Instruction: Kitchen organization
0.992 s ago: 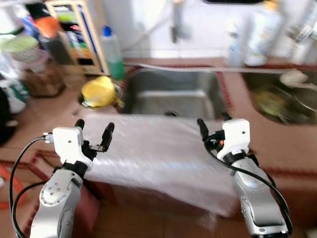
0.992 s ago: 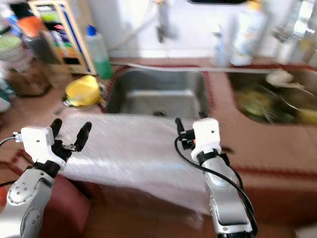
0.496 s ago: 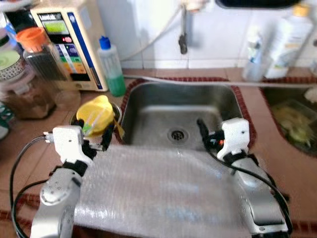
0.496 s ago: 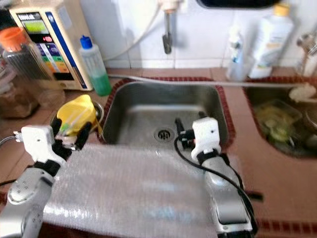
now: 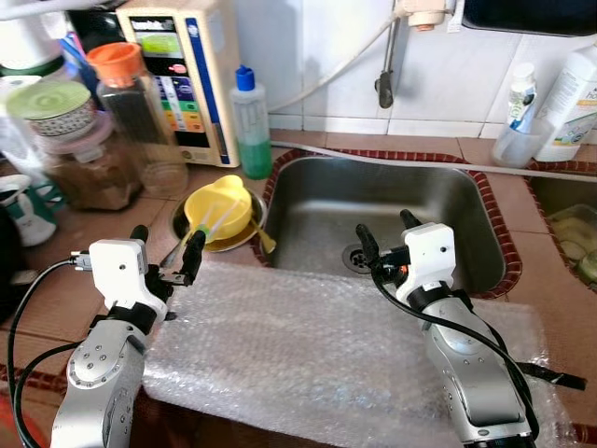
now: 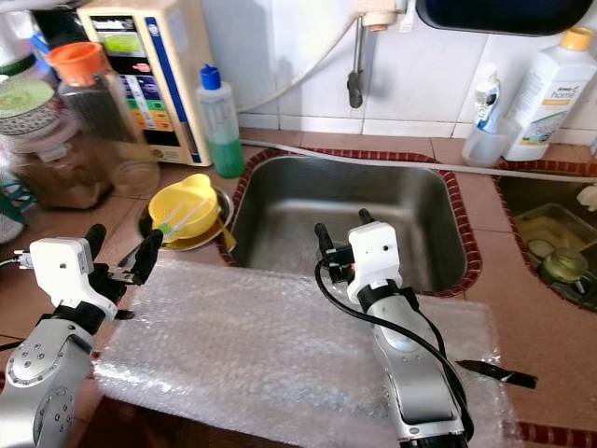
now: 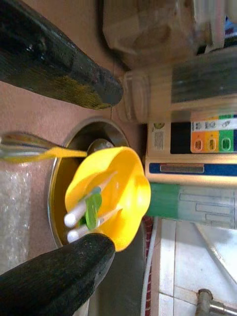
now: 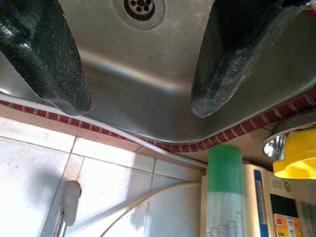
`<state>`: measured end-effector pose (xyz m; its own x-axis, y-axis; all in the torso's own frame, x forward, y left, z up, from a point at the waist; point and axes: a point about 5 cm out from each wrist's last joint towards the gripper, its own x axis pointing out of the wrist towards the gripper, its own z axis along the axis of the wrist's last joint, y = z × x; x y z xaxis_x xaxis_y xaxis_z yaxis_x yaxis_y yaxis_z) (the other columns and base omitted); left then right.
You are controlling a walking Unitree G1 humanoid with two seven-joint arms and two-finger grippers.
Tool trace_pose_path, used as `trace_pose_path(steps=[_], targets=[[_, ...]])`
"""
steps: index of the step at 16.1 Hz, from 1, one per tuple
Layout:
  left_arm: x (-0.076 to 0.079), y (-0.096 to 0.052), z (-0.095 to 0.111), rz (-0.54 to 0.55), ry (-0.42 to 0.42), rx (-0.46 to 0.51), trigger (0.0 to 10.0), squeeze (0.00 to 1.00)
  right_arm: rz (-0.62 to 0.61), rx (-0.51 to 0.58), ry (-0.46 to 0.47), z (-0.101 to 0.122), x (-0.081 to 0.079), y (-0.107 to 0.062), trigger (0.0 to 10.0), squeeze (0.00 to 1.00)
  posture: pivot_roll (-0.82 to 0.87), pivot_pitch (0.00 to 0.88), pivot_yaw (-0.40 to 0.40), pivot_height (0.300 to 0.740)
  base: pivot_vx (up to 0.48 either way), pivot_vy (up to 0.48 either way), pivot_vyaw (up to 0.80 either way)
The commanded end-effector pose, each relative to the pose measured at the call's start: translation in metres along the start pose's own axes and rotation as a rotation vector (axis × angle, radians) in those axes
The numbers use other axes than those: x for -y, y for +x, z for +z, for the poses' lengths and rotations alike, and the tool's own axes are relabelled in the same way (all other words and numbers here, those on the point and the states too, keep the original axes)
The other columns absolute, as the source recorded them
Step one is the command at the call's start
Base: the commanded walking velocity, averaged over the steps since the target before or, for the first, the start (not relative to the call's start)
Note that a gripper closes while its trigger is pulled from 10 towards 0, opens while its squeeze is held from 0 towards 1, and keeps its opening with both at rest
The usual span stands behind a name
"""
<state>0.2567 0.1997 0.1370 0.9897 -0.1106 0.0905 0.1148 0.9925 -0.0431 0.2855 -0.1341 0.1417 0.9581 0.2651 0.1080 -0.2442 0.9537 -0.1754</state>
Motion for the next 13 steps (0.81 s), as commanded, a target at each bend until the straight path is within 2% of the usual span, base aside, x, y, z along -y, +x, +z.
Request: trace_pose_path(steps=[1,5,9,13], targets=[[-0.0015,-0.0019,-0.0008,0.002,0.000,-0.003,10.0,0.00,0.003,0.019,-0.002,0.0046,0.0000,0.0000,10.0,0.00,-0.14,0.093,0.065,0.740,0.000,0.000,0.00],[-0.0012,-0.0002,-0.0024,0.005,0.004,-0.011,10.0,0.00,-0.010,0.018,-0.008,0.0061,0.0035,0.0005,10.0,0.00,-0.14,0.092,0.068,0.740,0.000,0.000,0.00],[-0.0002,0.0022,-0.0032,0.004,0.010,-0.020,10.0,0.00,-0.005,0.014,-0.007,0.0051,0.0006,-0.0005,10.0,0.00,-0.14,0.092,0.069,0.740,0.000,0.000,-0.80],[-0.0023,0.0029,-0.0062,0.036,-0.020,-0.042,10.0,0.00,-0.005,0.008,-0.007,0.0038,0.0013,-0.0005,10.0,0.00,-0.14,0.095,0.070,0.740,0.000,0.000,-0.80]])
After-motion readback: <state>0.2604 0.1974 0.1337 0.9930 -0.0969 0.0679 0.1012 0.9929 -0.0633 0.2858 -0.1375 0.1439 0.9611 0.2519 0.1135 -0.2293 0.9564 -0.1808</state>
